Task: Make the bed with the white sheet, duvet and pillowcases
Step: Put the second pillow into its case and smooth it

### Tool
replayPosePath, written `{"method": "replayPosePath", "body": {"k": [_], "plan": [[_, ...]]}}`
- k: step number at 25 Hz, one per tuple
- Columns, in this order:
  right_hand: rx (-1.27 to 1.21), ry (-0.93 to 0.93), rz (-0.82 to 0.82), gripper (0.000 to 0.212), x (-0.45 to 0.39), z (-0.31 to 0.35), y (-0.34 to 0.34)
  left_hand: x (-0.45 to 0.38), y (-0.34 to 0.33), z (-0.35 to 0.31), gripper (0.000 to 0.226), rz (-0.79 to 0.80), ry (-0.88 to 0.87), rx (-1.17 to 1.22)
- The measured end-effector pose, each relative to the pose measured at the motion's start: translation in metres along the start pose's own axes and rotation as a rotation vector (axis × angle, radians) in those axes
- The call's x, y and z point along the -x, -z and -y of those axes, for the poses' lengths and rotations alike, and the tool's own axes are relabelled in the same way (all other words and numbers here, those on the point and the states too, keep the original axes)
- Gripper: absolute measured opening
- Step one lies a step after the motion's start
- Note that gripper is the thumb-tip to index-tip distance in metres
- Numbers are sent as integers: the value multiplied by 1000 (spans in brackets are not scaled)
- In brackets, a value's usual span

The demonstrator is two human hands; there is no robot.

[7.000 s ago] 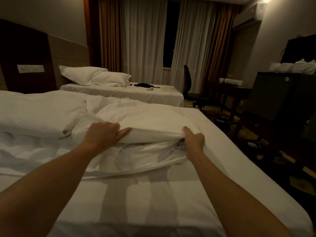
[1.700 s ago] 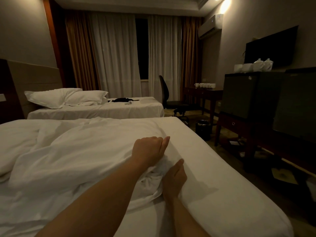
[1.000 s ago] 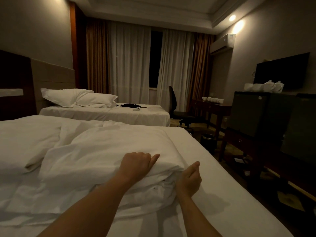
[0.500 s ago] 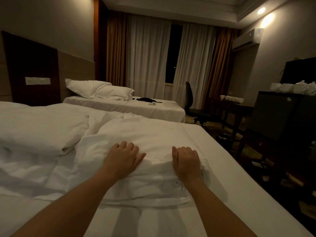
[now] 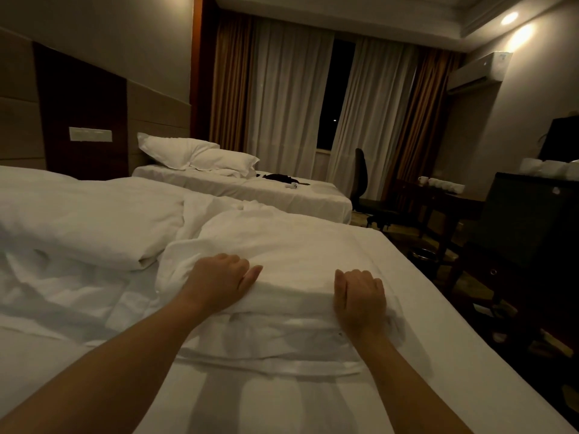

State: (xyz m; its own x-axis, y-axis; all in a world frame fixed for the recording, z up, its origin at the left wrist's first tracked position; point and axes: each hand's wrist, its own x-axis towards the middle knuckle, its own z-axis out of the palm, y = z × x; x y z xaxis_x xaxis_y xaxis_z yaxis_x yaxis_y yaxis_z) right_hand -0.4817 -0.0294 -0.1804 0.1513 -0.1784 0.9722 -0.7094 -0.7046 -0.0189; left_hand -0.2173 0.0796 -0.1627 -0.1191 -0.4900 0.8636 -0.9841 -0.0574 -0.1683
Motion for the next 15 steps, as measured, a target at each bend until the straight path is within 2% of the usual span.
{"method": "replayPosePath", "body": {"k": [5, 8, 15], "plan": [[47, 168, 87, 51, 0, 39, -17, 0, 11, 15, 71, 35, -81, -46], [15, 120, 105, 57, -9, 48, -23, -3, 20, 33, 77, 67, -11, -55], [-22, 40, 139, 52, 0, 54, -19, 8, 23, 17, 61, 159, 152, -18]]}}
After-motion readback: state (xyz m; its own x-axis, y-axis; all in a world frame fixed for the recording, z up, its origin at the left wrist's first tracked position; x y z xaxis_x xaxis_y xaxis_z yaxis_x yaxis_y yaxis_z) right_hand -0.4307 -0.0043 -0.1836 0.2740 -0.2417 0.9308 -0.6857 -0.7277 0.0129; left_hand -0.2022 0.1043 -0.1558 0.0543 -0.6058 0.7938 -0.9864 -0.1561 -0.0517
